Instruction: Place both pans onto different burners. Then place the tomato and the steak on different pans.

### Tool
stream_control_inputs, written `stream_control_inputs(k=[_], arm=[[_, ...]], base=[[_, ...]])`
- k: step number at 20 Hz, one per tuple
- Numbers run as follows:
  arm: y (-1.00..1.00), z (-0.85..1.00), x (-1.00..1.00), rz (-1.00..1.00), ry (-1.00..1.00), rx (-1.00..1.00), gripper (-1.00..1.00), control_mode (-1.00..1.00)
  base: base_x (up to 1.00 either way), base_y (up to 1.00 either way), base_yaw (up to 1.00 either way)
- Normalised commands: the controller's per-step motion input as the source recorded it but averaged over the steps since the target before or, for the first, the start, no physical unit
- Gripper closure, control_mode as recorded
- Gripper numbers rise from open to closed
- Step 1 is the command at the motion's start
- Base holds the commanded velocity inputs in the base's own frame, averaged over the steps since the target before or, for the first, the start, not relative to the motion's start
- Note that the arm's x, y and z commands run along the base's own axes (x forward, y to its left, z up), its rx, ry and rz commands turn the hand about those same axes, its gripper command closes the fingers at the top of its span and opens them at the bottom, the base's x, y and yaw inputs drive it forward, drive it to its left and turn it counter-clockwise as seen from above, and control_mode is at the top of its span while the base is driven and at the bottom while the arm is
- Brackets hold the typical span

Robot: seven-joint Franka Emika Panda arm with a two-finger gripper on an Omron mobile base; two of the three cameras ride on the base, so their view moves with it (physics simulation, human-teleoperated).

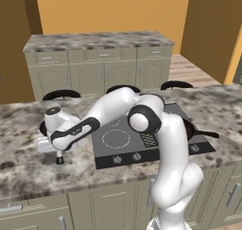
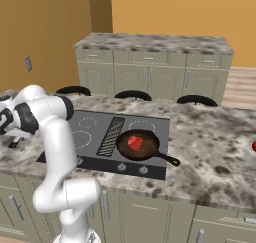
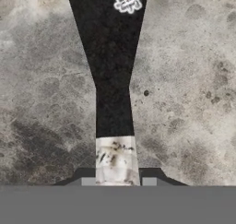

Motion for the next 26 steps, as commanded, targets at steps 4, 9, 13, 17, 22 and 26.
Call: stream_control_inputs(k=[4,9,13,17,22,26], arm=[[-0.25,0.06,-0.17,-0.07,-0.04,0.04,1.0,-1.0],[-0.29,0.07,-0.12,-0.16,-0.03,0.04,1.0,-1.0],[-0.3,0.12,-0.08,-0.17,-0.01,0.08,1.0,-1.0],[-0.29,0.13,-0.16,-0.18,0.0,0.13,1.0,-1.0],[-0.27,0.1,-0.2,-0.2,0.0,0.16,1.0,-1.0],[-0.27,0.17,-0.06,-0.19,0.0,0.09,1.0,-1.0]], base=[[0.0,0.0,0.0],[0.0,0.0,0.0],[0.0,0.0,0.0],[0.0,0.0,0.0],[0.0,0.0,0.0],[0.0,0.0,0.0]])
